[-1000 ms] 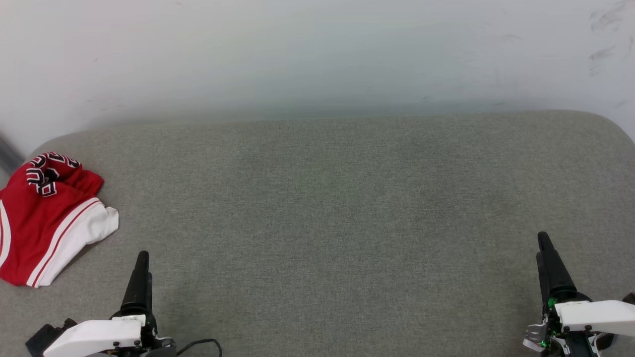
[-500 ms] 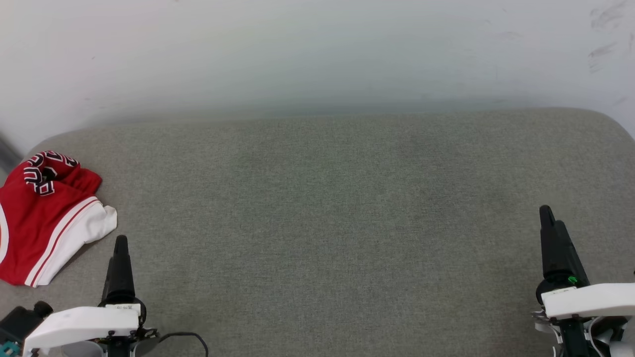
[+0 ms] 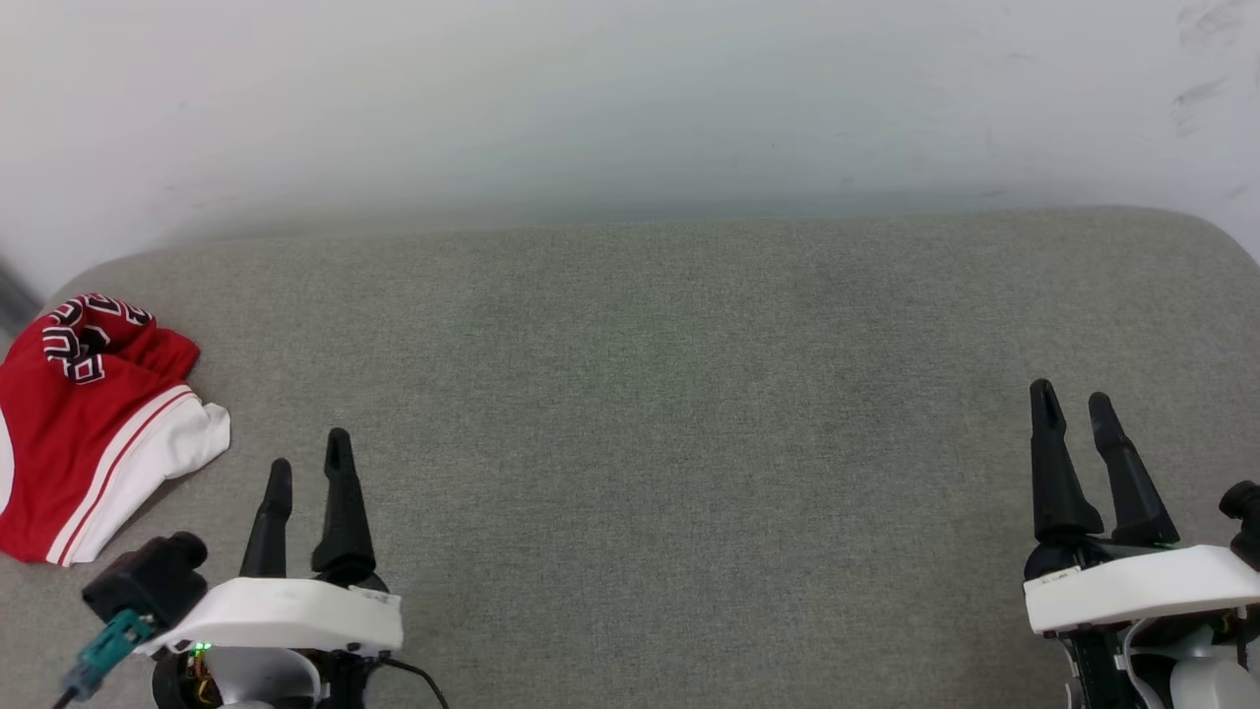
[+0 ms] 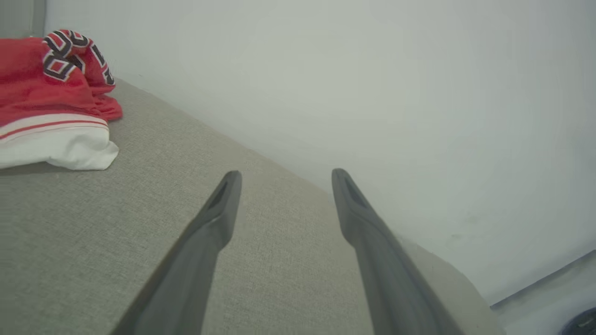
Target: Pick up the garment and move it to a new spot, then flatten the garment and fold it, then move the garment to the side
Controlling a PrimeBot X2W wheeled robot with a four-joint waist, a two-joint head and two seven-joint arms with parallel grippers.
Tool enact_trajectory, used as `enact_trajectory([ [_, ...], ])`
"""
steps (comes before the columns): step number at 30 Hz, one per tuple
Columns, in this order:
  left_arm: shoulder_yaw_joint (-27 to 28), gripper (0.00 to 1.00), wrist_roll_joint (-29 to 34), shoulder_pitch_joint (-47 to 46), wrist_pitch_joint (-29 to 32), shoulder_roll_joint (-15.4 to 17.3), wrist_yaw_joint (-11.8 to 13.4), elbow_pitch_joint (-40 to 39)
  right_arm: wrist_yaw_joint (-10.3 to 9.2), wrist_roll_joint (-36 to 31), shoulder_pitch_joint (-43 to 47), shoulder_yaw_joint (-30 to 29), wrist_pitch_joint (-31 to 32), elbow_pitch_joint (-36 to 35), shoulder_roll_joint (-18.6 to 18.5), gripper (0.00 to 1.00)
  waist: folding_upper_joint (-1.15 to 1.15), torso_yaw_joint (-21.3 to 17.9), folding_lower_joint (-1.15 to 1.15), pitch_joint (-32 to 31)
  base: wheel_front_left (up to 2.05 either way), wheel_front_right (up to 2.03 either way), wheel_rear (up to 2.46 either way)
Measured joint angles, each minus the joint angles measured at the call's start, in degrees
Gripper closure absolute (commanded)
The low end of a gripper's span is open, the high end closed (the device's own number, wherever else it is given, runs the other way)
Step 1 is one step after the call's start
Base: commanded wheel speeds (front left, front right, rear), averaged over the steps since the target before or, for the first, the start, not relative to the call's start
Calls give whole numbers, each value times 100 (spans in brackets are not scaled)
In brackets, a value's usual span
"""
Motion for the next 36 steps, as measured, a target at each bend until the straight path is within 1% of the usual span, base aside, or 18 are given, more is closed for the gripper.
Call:
enact_trajectory([
  [3, -365, 0, 471, 22, -54, 142, 397, -16, 0, -265, 4, 52, -53, -15, -1, 0, 0, -9, 0, 2, 0, 0, 0],
  [6, -727, 0, 668, 24, -100, 310, 808, -27, 0, -590, 7, 108, -102, -51, -1, 0, 0, -19, 0, 1, 0, 0, 0],
  [12, -1373, 0, 1022, 13, -198, 712, 1446, -144, 1, -1136, 43, 164, -201, -76, -4, 0, 0, -26, 0, 7, 0, 0, 0],
  [16, -1737, 0, 1165, -10, -259, 916, 1751, -145, 1, -1439, 64, 177, -255, -66, -5, 0, 0, -27, 0, 8, 0, 0, 0],
  [20, -2041, 0, 1360, -68, -324, 1077, 1946, -108, 1, -1724, 90, 223, -310, -37, -7, 0, 0, -26, 0, 8, 0, 0, 0],
  [25, -2335, 0, 1470, -120, -388, 1154, 1940, -200, 2, -2060, 99, 311, -388, -34, -8, 0, 0, -24, 0, 15, 0, 0, 0],
  [26, -2363, 0, 1463, -120, -402, 1162, 1901, -222, 1, -2104, 101, 321, -404, -35, -8, 0, 0, -25, 0, 16, 0, 0, 0],
  [31, -2291, 0, 1622, -105, -474, 1126, 1866, -248, 2, -2390, 115, 358, -468, -66, -8, 0, 0, -31, 0, 31, 0, 0, 0],
  [36, -2135, 0, 1841, -37, -532, 1038, 1645, -270, 2, -2616, 118, 356, -530, -105, -9, 0, 0, -41, 0, 43, 0, 0, 0],
])
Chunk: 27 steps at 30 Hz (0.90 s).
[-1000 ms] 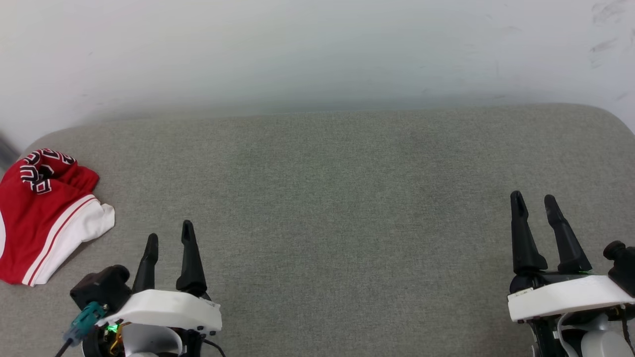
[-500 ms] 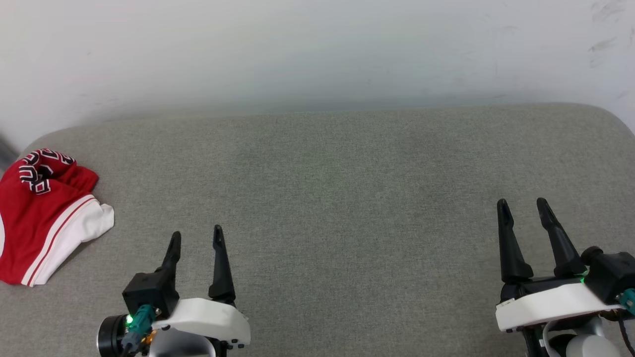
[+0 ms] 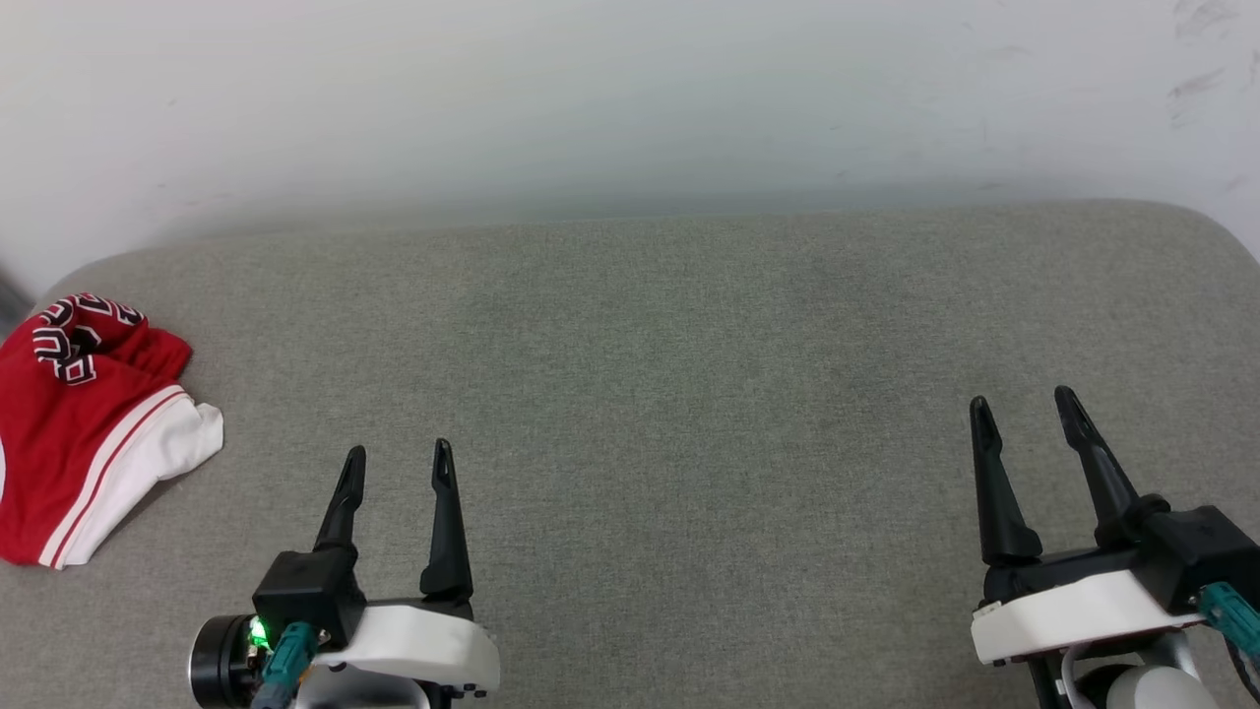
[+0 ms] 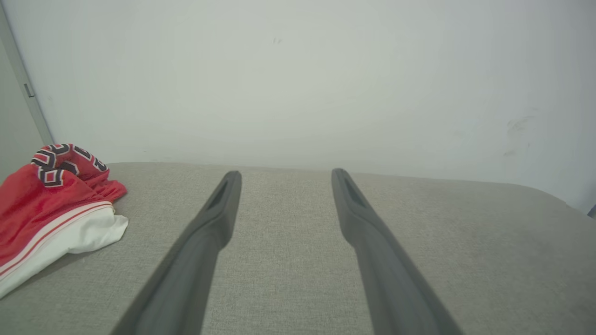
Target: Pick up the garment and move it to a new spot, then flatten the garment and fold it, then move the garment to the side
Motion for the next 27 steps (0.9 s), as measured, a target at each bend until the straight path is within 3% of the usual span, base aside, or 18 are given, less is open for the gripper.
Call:
enact_trajectory([
  [8, 115, 0, 379, 91, -101, -132, -301, -5, 0, -201, 27, 81, -100, -37, -2, 0, 0, -7, 0, 7, 0, 0, 0],
  [27, 1348, 0, 1000, 463, -314, -922, -1992, 136, 9, 109, 97, 82, -327, 157, -10, 0, 0, -5, 0, -22, 0, 0, 0],
])
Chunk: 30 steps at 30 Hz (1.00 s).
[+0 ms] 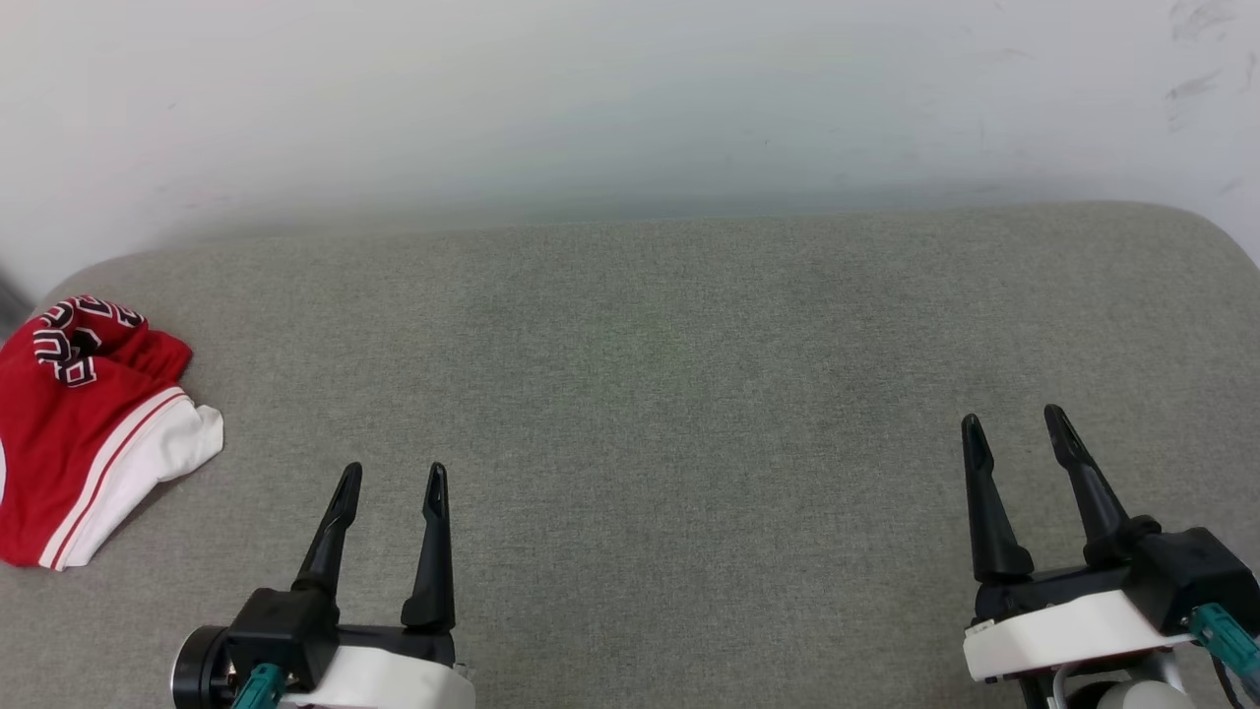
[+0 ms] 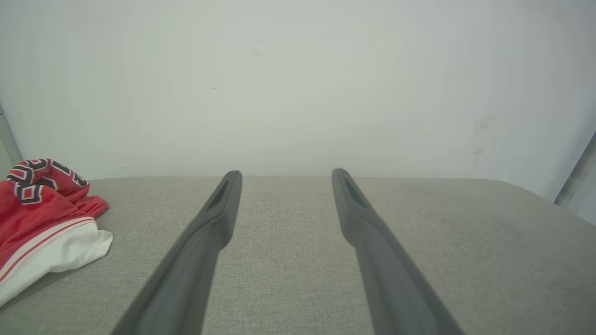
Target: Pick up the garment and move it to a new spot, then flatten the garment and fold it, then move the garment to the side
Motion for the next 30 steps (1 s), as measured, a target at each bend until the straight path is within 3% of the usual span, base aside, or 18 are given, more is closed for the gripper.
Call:
enact_trajectory([
  [5, 146, 0, 279, 44, -41, -67, -232, 21, 0, -222, 1, 47, -41, 80, 0, 0, 0, -7, 0, 11, 0, 0, 0],
  [15, 215, 0, 483, 44, -107, -94, -333, 118, 0, -445, 29, 81, -97, 96, -2, 0, 0, 179, 0, 40, 0, 0, 0],
  [30, 448, 0, 486, 157, -107, -99, -277, 199, 0, -464, 127, 460, -98, 99, -11, 0, 0, 1324, 0, -9, 0, 0, 0],
])
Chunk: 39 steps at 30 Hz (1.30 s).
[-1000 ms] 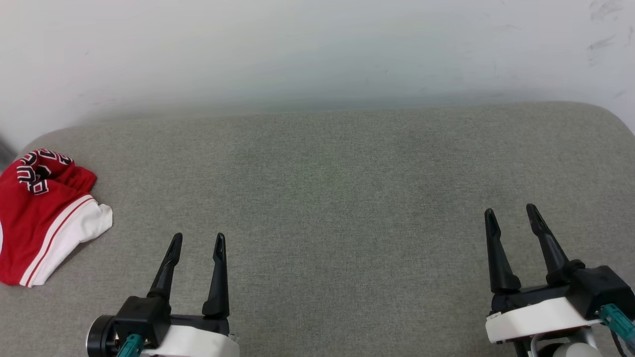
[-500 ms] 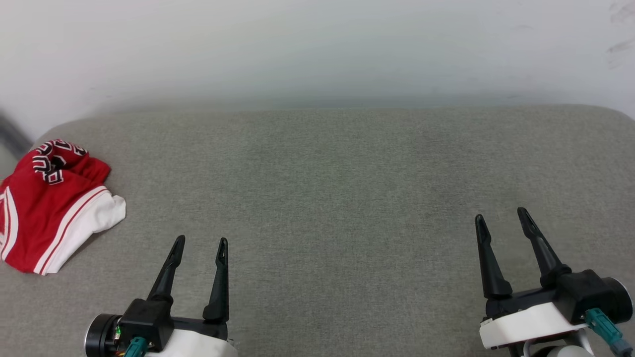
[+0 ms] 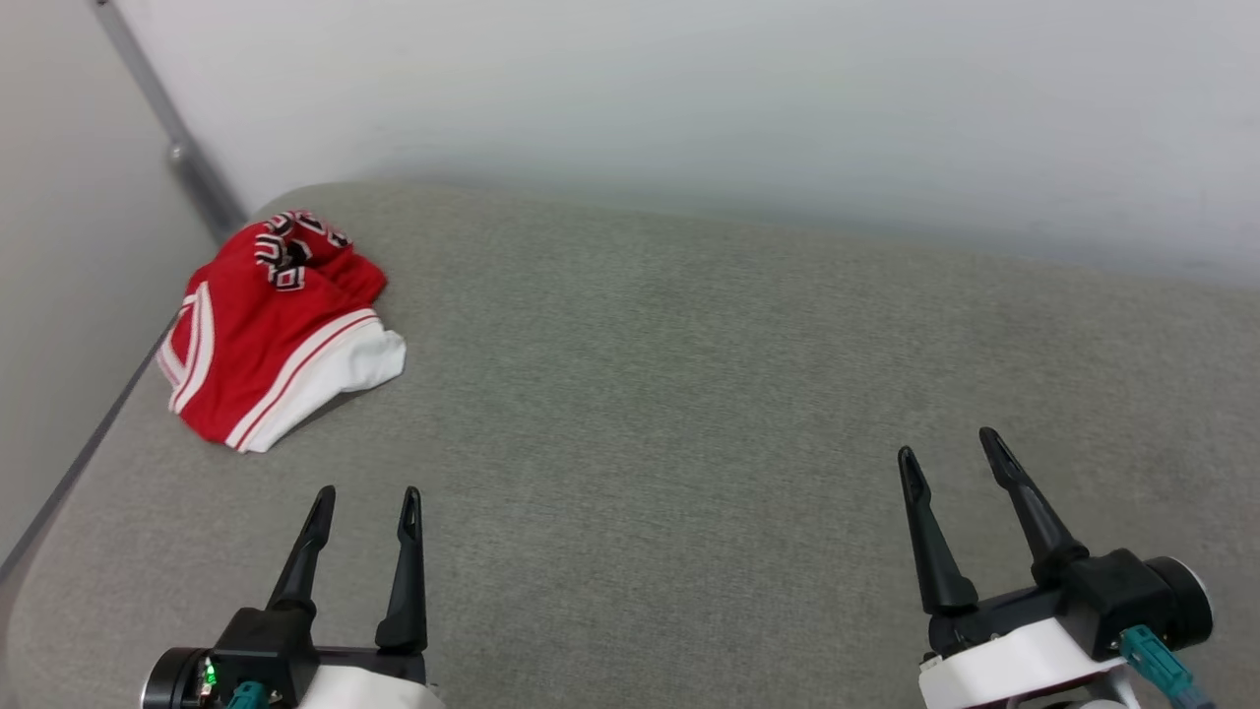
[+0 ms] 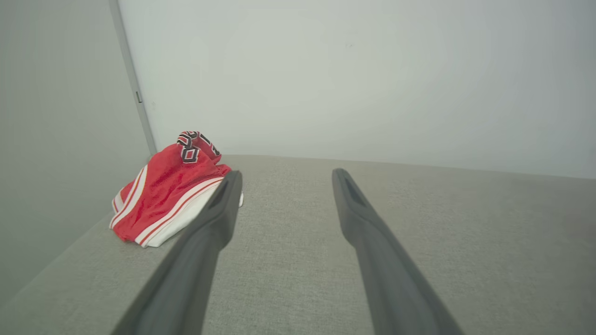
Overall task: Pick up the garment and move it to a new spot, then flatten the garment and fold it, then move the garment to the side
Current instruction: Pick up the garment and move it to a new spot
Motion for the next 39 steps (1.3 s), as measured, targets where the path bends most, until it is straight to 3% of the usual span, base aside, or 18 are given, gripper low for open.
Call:
enact_trajectory([
  [10, 210, 0, 52, 149, 0, 0, -67, -32, 0, 112, 68, 189, 0, 40, 1, 0, 0, 913, 0, -150, 0, 0, 0],
  [17, 276, 0, 38, 221, 0, 0, -111, -49, 0, 166, 83, 256, 1, 69, 1, 0, 0, 1299, 0, -234, 0, 0, 0],
  [31, 394, 0, -11, 242, 0, 1, -151, -19, 0, 226, 106, 380, 0, 115, 2, 0, 0, 1354, 0, -240, 0, 0, 0],
  [39, 614, 0, -19, -274, 0, 60, -268, 374, 0, -92, -98, 299, 0, 7, 3, 0, 0, 1205, 0, 267, 0, 0, 0],
])
